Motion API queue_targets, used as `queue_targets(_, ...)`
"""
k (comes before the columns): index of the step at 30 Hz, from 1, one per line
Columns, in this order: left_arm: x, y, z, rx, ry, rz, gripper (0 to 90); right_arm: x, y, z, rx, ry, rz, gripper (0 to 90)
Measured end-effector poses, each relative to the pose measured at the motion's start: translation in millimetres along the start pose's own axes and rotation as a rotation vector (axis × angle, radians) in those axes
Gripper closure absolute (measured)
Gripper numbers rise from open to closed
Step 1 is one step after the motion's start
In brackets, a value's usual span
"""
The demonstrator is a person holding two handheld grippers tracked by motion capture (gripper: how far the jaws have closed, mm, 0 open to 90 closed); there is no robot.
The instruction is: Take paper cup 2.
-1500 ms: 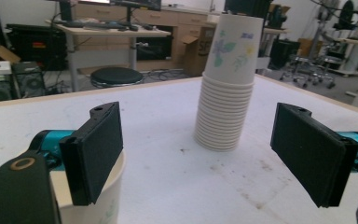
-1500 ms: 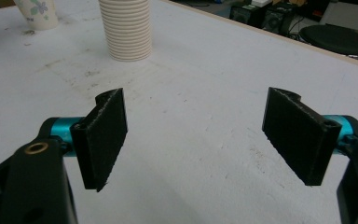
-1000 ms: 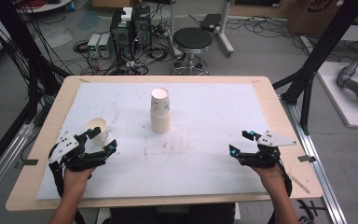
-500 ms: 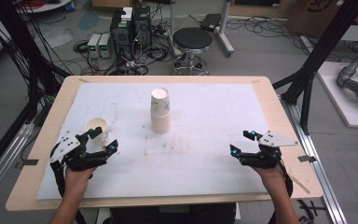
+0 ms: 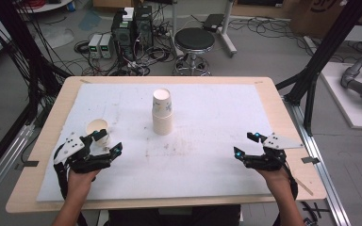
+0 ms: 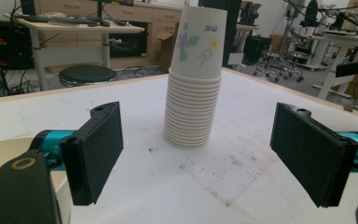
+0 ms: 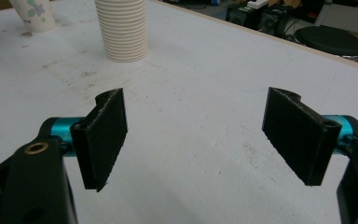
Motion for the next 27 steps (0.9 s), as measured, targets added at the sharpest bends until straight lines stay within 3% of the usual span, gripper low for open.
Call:
queue_targets(13,19.0,-14.5,5.7,-0.041,-0.004,-0.024,17.1,3.1,-0.2,-2.1,0.010,-0.001,0.008,22.7)
queue_targets(27,62.0,-50.1,18.7,-0.071,-0.065,-0.054,17.1,4.2,0.8,-2.8,0.019,0.003,0.013,22.7)
Point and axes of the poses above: each handheld gripper's, and its own axes: y roughly backward along the jaws, x roughly out of its top, z roughly to its right, the point moved 10 cm from there along -y, roughly forward along the jaws, and after that the axes turned 9 degrees about -z, right-handed, at the moved point
